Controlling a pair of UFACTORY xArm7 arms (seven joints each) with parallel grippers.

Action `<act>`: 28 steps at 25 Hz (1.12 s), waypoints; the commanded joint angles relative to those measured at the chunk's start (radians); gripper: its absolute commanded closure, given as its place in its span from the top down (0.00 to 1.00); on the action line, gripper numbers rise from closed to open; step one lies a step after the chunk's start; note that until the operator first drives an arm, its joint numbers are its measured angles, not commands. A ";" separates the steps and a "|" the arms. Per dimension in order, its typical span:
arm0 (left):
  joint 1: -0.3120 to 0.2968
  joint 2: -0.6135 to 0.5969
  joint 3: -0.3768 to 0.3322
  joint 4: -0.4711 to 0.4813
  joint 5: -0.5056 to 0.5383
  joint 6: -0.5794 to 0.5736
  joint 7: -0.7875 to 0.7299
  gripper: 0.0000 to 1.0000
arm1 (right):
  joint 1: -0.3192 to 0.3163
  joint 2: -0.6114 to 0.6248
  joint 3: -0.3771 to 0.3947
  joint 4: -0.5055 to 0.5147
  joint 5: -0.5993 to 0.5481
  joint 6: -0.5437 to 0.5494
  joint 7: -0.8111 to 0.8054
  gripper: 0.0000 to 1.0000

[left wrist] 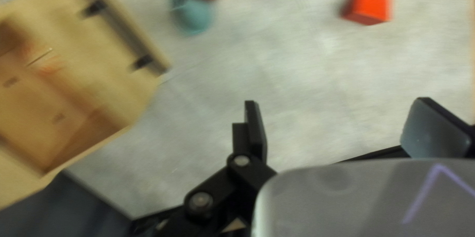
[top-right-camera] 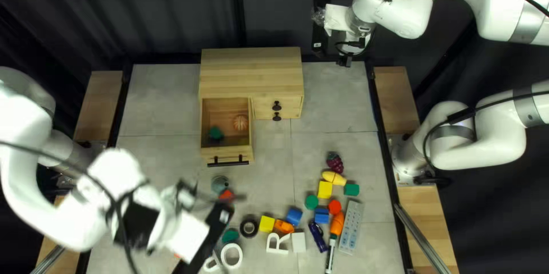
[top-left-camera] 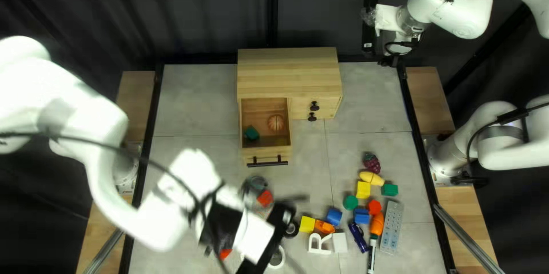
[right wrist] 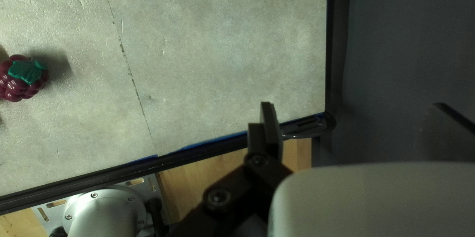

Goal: Open drawers and place objects into drawer and close

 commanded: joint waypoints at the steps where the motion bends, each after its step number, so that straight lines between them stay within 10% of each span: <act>1: -0.059 0.100 0.021 -0.010 0.067 -0.079 -0.060 1.00 | 0.000 0.000 0.000 0.000 0.000 0.000 0.000 1.00; 18: -0.031 0.112 0.082 -0.214 0.108 -0.337 -0.188 1.00 | 0.000 0.000 0.000 0.000 0.000 0.000 0.000 1.00; 20: -0.032 0.117 0.084 -0.216 0.109 -0.346 -0.193 0.83 | 0.000 0.000 0.000 0.000 0.000 0.000 0.000 1.00; 21: -0.032 0.116 0.084 -0.219 0.109 -0.350 -0.194 0.06 | 0.000 0.000 0.000 0.000 0.000 0.000 0.000 1.00; 28: -0.042 0.100 0.080 -0.198 0.112 -0.312 -0.201 0.00 | 0.000 0.000 0.000 0.000 0.000 0.000 0.000 1.00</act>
